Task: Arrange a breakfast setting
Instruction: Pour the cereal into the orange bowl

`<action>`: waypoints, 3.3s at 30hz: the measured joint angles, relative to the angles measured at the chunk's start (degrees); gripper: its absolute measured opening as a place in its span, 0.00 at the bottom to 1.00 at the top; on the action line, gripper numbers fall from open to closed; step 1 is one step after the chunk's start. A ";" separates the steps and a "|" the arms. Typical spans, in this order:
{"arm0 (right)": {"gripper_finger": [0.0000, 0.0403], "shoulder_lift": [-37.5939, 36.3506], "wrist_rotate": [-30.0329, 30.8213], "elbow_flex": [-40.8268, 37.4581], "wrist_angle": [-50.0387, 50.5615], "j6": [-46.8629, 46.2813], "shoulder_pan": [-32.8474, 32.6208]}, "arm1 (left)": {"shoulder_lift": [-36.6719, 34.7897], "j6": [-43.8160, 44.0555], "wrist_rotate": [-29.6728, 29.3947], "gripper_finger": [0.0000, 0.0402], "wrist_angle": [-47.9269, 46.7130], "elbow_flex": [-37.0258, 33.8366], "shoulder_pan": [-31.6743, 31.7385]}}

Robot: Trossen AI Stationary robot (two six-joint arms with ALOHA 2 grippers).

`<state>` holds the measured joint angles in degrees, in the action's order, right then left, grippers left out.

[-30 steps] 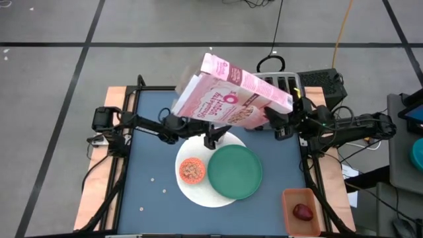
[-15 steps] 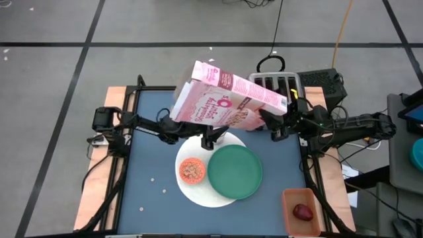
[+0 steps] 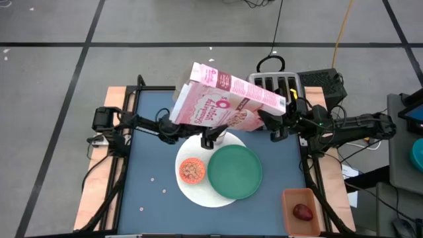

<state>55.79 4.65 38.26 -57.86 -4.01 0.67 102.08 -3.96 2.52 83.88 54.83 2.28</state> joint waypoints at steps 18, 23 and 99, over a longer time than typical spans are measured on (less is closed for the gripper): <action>0.50 0.02 -0.02 0.00 0.94 0.33 0.02 | -0.01 -1.03 -0.52 0.48 -1.56 2.45 -0.02; 0.50 0.04 -0.02 -0.02 0.94 0.33 0.02 | -0.02 -1.17 -0.61 0.42 -1.81 2.49 -0.01; 0.97 -15.77 -0.24 -0.13 29.22 1.69 0.00 | -3.26 0.63 -1.03 0.41 -8.61 2.34 2.22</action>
<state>40.02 4.40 38.13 -28.64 -2.32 0.67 98.82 -3.33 1.49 75.27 57.17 4.51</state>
